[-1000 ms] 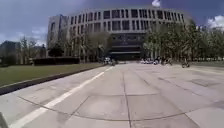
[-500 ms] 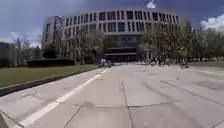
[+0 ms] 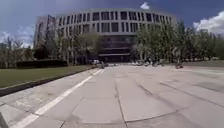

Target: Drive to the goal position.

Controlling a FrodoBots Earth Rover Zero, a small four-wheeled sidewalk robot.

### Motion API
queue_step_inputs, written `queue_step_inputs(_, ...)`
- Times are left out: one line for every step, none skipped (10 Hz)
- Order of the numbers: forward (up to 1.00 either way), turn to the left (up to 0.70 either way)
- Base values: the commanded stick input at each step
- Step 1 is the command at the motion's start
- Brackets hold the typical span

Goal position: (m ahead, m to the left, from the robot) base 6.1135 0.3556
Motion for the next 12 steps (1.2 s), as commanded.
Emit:
queue_step_inputs(0.85, 0.01)
queue_step_inputs(0.85, 0.01)
queue_step_inputs(0.85, 0.01)
queue_step_inputs(0.85, 0.01)
queue_step_inputs(0.85, 0.01)
queue_step_inputs(0.85, 0.01)
queue_step_inputs(0.85, 0.01)
queue_step_inputs(0.85, 0.01)
queue_step_inputs(0.85, 0.01)
queue_step_inputs(0.85, 0.01)
queue_step_inputs(0.85, 0.01)
queue_step_inputs(0.85, 0.01)
